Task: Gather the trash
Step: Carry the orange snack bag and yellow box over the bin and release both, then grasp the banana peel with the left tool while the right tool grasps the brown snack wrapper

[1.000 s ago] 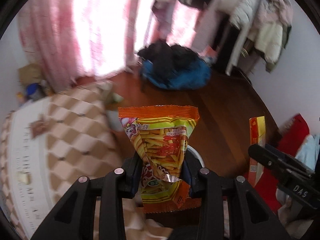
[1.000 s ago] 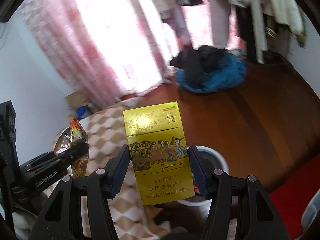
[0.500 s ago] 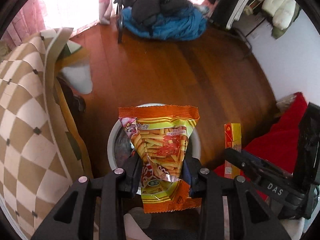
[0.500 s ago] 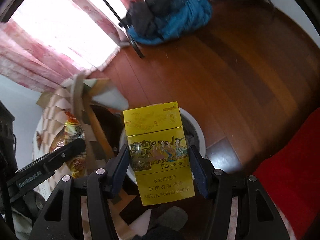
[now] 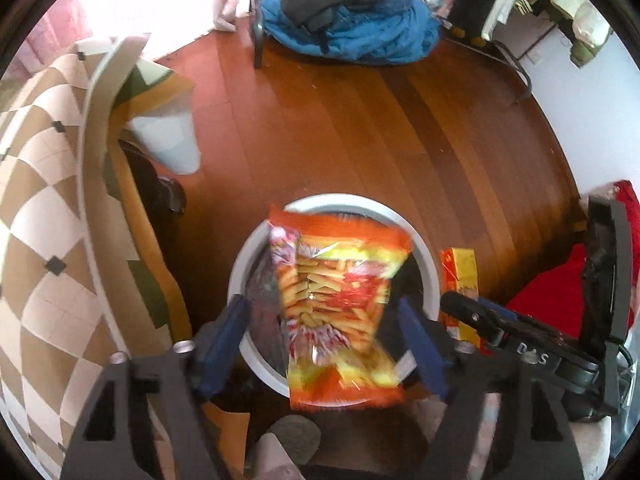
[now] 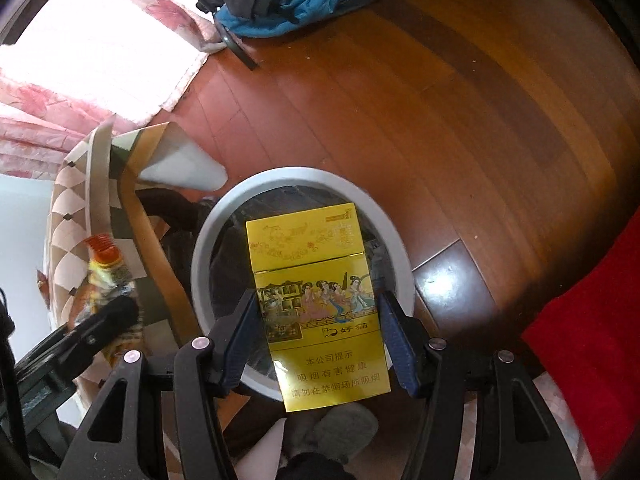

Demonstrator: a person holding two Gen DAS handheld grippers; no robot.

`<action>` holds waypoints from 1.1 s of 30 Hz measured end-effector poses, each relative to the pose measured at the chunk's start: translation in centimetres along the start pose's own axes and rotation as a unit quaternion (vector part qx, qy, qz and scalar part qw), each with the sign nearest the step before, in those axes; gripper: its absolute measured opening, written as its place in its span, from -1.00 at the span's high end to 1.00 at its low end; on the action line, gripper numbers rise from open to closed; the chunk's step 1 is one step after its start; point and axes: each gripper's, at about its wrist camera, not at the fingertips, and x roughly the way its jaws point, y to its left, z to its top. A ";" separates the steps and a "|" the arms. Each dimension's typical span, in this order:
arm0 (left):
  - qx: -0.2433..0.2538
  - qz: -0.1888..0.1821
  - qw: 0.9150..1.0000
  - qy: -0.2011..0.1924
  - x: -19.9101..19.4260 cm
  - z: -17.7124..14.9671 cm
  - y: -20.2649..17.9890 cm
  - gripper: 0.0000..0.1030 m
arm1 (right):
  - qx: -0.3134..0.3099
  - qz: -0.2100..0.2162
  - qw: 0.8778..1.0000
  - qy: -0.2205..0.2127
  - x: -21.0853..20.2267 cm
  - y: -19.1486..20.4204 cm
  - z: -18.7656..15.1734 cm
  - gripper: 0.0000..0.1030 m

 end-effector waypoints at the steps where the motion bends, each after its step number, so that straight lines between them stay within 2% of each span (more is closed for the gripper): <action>1: 0.000 0.002 1.000 -0.004 0.0 0.0 0.2 -0.53 | 0.000 0.005 1.000 0.002 0.0 -0.1 0.0 -0.22; 2: -0.001 0.006 1.000 -0.006 -0.1 0.0 0.3 -0.70 | 0.002 0.007 1.000 0.003 0.0 -0.1 0.1 -0.26; 3: -0.001 0.008 1.000 -0.006 -0.1 0.0 0.4 -0.81 | 0.003 0.008 1.000 0.003 -0.1 -0.3 0.1 -0.41; 4: 0.000 0.010 1.000 -0.008 -0.1 0.0 0.4 -0.93 | 0.002 0.008 1.000 0.001 -0.3 -0.3 0.0 -0.45; 6: 0.004 0.021 1.000 -0.014 -0.5 -0.2 0.3 -0.93 | -0.002 0.004 1.000 -0.002 -0.9 -0.2 -0.3 -0.50; 10: 0.009 0.039 0.999 -0.024 -1.0 -0.3 0.4 -0.94 | -0.014 -0.016 1.000 -0.012 -2.3 0.2 -1.0 -0.85; 11: 0.011 0.046 0.998 -0.028 -1.3 -0.5 0.3 -0.94 | -0.018 -0.018 1.000 -0.015 -2.8 0.3 -1.2 -0.88; 13: 0.012 0.057 0.998 -0.034 -1.8 -0.7 0.5 -0.95 | -0.033 -0.050 0.998 -0.019 -3.5 0.9 -1.7 -1.00; 16: 0.010 0.065 0.997 -0.043 -2.7 -1.2 0.6 -0.96 | -0.056 -0.102 0.993 -0.027 -4.4 1.7 -2.4 -1.00; 18: 0.009 0.067 0.997 -0.048 -3.4 -1.5 0.7 -0.96 | -0.061 -0.113 0.991 -0.030 -5.1 2.0 -2.9 -1.00; 24: 0.009 0.065 0.995 -0.075 -7.0 -2.3 0.4 -0.97 | -0.064 -0.119 0.989 -0.052 -8.4 3.3 -4.2 -1.00; 33: 0.016 0.049 0.989 -0.141 -15.6 -4.0 0.2 -0.97 | -0.061 -0.108 0.986 -0.107 -16.6 6.8 -6.9 -1.00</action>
